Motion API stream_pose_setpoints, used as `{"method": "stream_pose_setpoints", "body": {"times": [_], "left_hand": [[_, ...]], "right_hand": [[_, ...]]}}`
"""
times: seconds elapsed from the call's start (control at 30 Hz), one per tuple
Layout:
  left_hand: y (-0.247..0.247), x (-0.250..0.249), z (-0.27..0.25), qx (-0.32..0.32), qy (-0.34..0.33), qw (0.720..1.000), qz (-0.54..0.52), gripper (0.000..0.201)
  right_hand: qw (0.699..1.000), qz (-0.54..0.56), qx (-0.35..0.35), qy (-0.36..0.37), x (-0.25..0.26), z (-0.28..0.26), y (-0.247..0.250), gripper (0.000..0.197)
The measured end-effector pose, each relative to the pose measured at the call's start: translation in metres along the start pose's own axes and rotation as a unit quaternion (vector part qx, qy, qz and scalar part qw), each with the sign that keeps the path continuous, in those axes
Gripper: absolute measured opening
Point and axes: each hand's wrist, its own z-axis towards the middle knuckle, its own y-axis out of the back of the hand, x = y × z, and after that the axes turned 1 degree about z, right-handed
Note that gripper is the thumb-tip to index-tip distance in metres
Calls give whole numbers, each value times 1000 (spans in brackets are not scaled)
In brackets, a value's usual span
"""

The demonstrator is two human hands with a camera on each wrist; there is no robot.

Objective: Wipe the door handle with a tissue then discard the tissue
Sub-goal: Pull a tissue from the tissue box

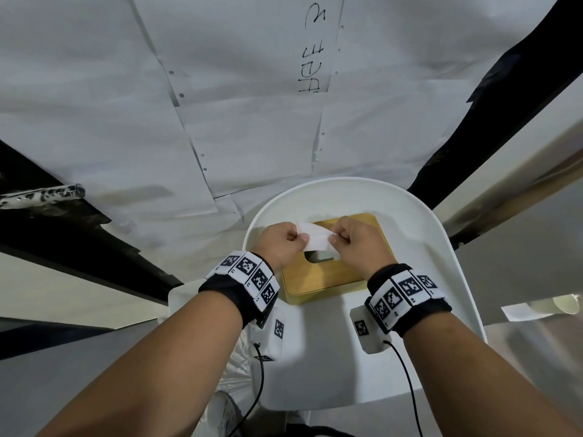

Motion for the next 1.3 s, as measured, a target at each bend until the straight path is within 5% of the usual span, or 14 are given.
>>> {"method": "stream_pose_setpoints", "body": {"times": [0.27, 0.43, 0.57, 0.7, 0.93, 1.17, 1.3], "left_hand": [[4, -6, -7, -34, 31, 995, -92, 26], [20, -7, -12, -82, 43, 981, -172, 23], [27, -7, -19, -54, 33, 983, -174, 16], [29, -11, -31, -14, 37, 971, -236, 17], [49, -4, -44, -90, 23, 970, -226, 29], [71, -4, -56, -146, 34, 971, -187, 9], [93, -3, -70, -179, -3, 972, -149, 27]], "right_hand": [[998, -60, -19, 15, 2, 2, 0, 43], [998, -46, -43, 1, 7, 3, 3, 25], [999, 26, -22, 18, 23, 0, -1, 9], [998, 50, 4, 49, 46, -5, -9, 12], [996, 27, -76, 29, 57, -7, -6, 15], [989, 129, 1, 65, 85, -22, -9, 17], [992, 69, 15, 108, 108, -28, -15, 14]]}}
